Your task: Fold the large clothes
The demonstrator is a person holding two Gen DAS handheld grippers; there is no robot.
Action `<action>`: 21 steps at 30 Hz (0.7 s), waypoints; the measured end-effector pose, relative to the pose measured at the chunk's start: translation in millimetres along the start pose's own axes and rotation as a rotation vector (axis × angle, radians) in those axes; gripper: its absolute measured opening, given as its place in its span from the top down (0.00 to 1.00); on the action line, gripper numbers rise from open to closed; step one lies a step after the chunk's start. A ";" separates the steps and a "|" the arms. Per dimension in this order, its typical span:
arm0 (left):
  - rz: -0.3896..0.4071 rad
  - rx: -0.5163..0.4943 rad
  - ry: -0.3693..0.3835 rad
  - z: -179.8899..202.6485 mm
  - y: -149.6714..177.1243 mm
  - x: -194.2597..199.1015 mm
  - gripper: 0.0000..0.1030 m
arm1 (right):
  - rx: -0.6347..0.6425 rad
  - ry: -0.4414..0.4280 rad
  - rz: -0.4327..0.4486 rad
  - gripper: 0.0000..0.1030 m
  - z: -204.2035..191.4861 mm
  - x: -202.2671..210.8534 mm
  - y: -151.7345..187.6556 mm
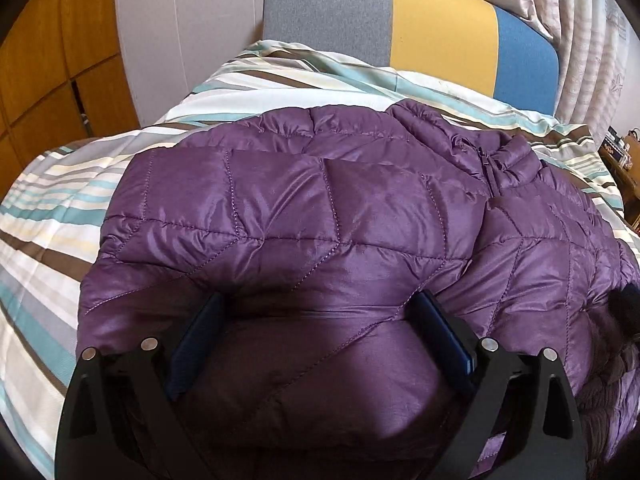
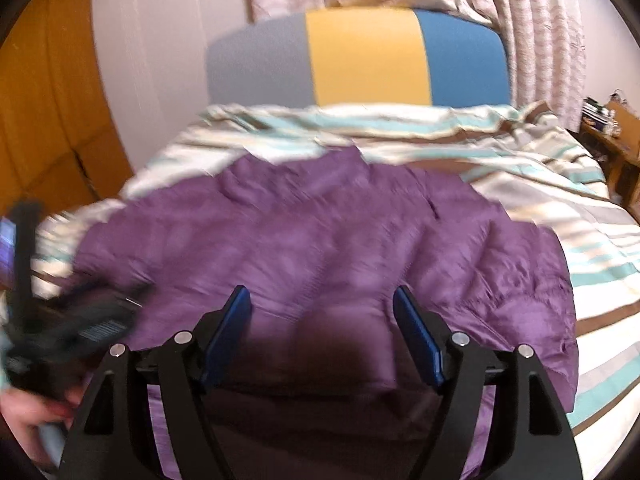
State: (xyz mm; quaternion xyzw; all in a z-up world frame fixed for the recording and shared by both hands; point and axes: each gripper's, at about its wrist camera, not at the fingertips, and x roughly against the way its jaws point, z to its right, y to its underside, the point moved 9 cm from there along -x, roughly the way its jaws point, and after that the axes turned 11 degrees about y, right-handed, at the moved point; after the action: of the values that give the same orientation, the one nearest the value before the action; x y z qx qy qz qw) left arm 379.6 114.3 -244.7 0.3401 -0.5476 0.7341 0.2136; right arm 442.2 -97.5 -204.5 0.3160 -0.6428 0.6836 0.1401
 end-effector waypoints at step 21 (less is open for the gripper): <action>-0.021 0.017 0.008 -2.3 1.4 4.0 0.03 | 0.134 -0.034 -0.131 0.43 -58.3 -59.1 14.0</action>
State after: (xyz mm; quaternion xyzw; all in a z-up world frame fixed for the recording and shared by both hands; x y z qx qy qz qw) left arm 375.2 115.8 -243.1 0.3447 -0.5367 0.7378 0.2207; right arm 464.1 -30.3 -250.1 0.3775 -0.5760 0.7090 0.1519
